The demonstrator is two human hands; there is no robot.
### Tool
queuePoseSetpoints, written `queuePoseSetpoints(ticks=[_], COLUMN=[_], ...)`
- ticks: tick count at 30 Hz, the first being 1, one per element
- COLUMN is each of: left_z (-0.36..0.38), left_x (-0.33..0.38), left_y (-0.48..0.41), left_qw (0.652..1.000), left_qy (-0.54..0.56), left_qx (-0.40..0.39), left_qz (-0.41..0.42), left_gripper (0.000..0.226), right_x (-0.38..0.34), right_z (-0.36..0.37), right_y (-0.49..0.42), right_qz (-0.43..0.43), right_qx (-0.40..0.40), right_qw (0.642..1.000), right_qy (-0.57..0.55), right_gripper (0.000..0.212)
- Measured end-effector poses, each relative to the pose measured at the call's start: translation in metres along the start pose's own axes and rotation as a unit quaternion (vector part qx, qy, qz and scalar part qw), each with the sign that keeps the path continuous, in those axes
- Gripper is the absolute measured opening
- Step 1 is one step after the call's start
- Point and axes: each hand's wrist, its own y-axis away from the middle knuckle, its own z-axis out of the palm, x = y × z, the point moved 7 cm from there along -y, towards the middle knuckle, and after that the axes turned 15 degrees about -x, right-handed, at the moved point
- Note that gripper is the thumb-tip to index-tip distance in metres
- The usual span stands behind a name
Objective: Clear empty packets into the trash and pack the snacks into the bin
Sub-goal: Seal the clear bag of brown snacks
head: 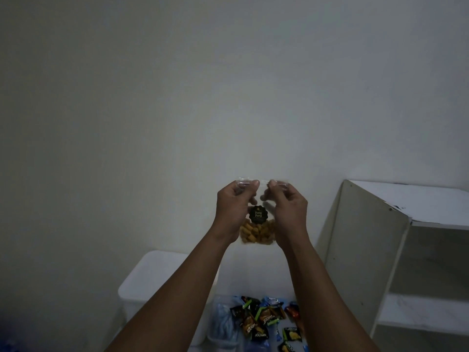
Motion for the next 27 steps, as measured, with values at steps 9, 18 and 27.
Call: queuePoseSetpoints(ticks=[9, 18, 27], left_z=[0.002, 0.01, 0.018], left_x=[0.007, 0.013, 0.017], left_y=[0.003, 0.009, 0.022], left_qw=[1.0, 0.999, 0.995], left_qy=[0.02, 0.015, 0.104], left_qx=[0.0, -0.017, 0.011], left_qz=[-0.018, -0.026, 0.001], left_gripper=[0.014, 0.005, 0.013], right_x=[-0.005, -0.011, -0.015], right_z=[0.0, -0.005, -0.019], right_y=[0.009, 0.021, 0.025], right_qz=[0.003, 0.005, -0.006], right_qx=[0.03, 0.029, 0.096], right_qw=[0.999, 0.998, 0.992], right_qy=[-0.042, -0.056, -0.079], right_gripper=[0.027, 0.029, 0.026])
